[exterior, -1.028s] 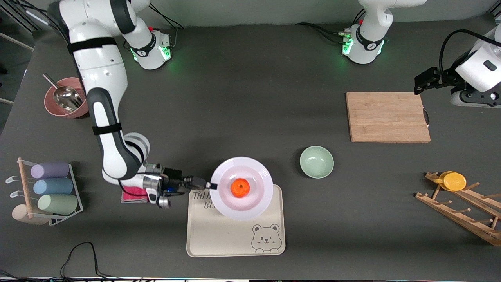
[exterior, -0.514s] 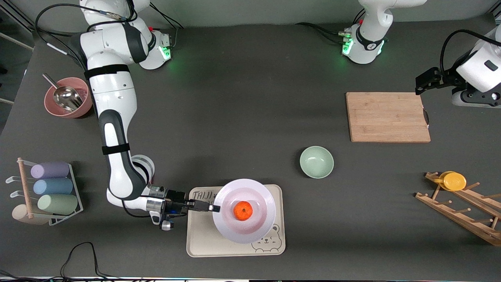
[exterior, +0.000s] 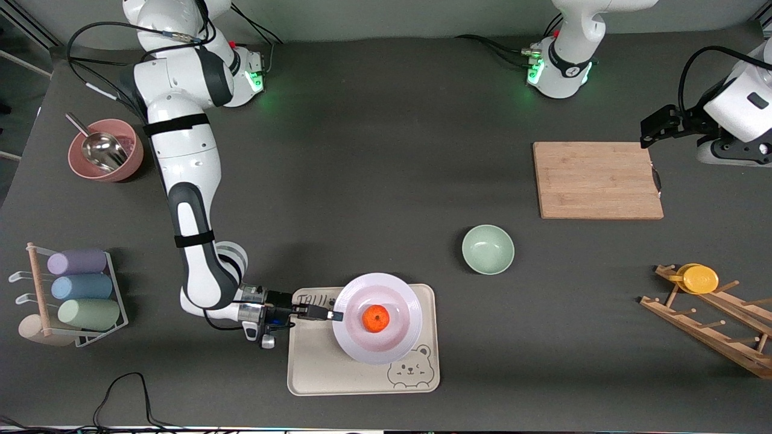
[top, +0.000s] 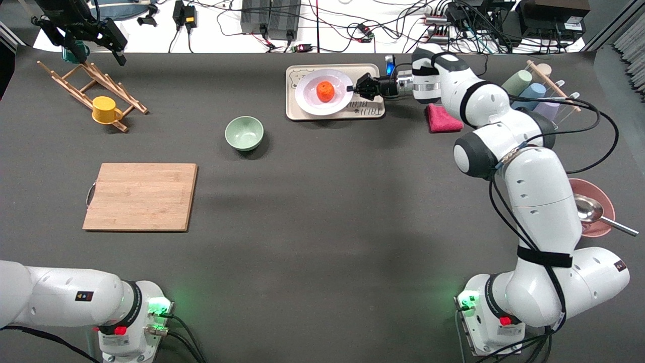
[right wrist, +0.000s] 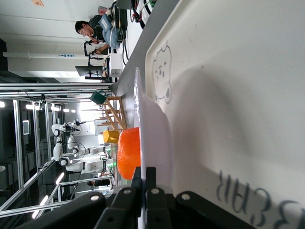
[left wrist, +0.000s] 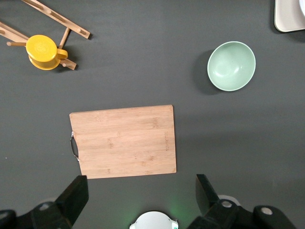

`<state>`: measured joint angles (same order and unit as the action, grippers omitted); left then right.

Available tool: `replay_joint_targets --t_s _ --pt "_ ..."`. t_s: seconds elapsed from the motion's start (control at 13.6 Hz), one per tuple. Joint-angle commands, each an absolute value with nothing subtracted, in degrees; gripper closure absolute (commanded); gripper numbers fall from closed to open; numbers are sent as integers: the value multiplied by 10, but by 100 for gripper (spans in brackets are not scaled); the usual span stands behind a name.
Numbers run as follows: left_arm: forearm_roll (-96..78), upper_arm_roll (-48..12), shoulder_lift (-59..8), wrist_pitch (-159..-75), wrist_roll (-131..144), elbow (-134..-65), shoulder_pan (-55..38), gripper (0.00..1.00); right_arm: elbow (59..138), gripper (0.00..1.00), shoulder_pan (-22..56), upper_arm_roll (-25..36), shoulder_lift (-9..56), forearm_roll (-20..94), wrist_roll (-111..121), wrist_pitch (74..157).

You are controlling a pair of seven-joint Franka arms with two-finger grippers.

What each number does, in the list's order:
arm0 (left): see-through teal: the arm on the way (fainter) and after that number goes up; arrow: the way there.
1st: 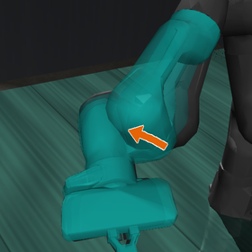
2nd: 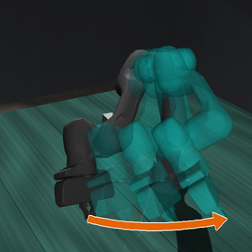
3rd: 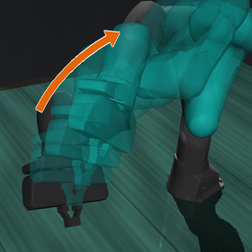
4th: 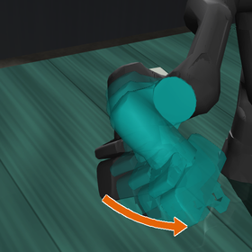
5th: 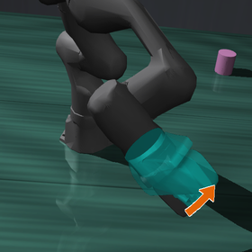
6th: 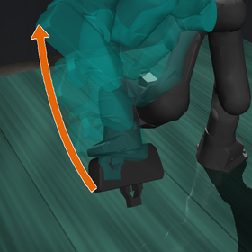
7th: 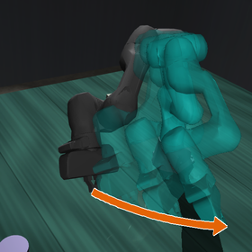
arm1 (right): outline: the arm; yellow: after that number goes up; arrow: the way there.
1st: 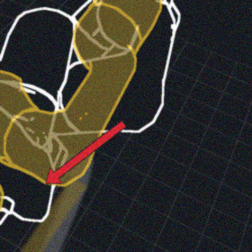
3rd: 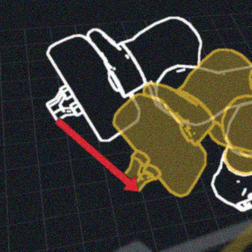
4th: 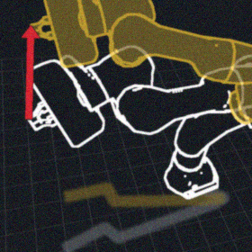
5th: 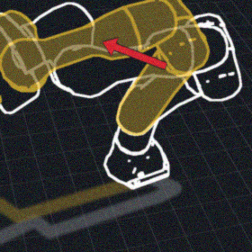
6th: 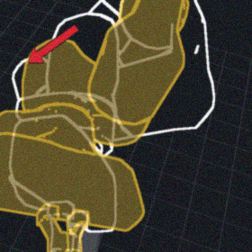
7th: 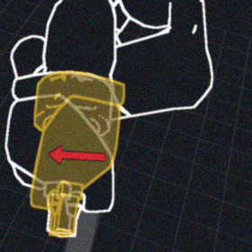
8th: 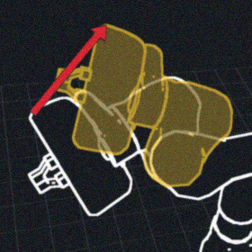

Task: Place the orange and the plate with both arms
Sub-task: 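Open the right gripper and release the plate on the tray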

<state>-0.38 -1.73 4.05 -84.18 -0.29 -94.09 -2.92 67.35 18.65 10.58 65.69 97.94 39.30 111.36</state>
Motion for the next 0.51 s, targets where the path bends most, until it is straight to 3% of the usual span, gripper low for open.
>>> replay_joint_targets --t_s 0.0,0.44 --pt "5 -15 43 -852 -5 -941 -33 0 658 100 185 103 673 987 413 1107" --pt "5 -15 44 -852 -4 -941 -33 0 659 100 183 103 685 986 436 1107"
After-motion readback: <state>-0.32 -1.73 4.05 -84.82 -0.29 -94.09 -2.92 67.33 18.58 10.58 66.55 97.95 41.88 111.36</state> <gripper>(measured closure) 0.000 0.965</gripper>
